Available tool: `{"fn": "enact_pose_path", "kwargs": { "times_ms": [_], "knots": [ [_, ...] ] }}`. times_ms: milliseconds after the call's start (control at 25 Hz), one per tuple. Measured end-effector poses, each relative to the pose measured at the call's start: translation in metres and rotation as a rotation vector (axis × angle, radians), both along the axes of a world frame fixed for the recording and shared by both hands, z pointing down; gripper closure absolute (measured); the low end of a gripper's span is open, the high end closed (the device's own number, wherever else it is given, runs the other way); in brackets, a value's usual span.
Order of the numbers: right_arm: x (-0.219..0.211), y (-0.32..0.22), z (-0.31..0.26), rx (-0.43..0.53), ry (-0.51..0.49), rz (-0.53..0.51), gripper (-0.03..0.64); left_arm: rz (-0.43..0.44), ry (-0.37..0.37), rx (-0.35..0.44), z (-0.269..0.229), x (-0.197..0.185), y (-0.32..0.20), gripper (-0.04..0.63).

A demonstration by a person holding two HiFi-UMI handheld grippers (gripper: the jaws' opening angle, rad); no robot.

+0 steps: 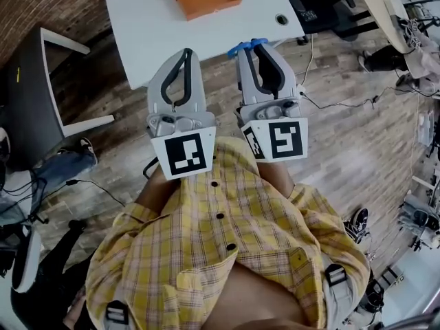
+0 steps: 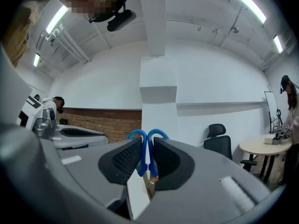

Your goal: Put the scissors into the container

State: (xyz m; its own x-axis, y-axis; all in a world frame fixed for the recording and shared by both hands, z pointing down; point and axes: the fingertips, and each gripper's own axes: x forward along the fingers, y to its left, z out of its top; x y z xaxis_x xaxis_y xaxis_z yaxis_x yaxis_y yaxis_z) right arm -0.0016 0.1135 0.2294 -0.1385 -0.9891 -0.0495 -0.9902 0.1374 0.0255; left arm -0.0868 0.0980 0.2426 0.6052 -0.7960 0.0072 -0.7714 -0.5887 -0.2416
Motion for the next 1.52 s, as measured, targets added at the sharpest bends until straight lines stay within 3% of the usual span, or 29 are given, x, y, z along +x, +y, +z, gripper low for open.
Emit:
{"fn": "enact_pose_path", "kwargs": {
  "times_ms": [320, 960, 1520],
  "knots": [
    [0.000, -0.055, -0.001, -0.020, 0.009, 0.061, 0.531, 0.043, -0.019, -0.006, -0.001, 0.000, -0.059, 0.597],
    [-0.002, -0.146, 0.023, -0.063, 0.050, 0.060, 0.532, 0.102, 0.051, -0.027, 0.014, 0.014, -0.154, 0.597],
    [0.039, -0.196, 0.037, -0.085, -0.007, -0.040, 0.534, 0.043, -0.004, -0.060, 0.033, 0.056, -0.197, 0.597]
  ]
}}
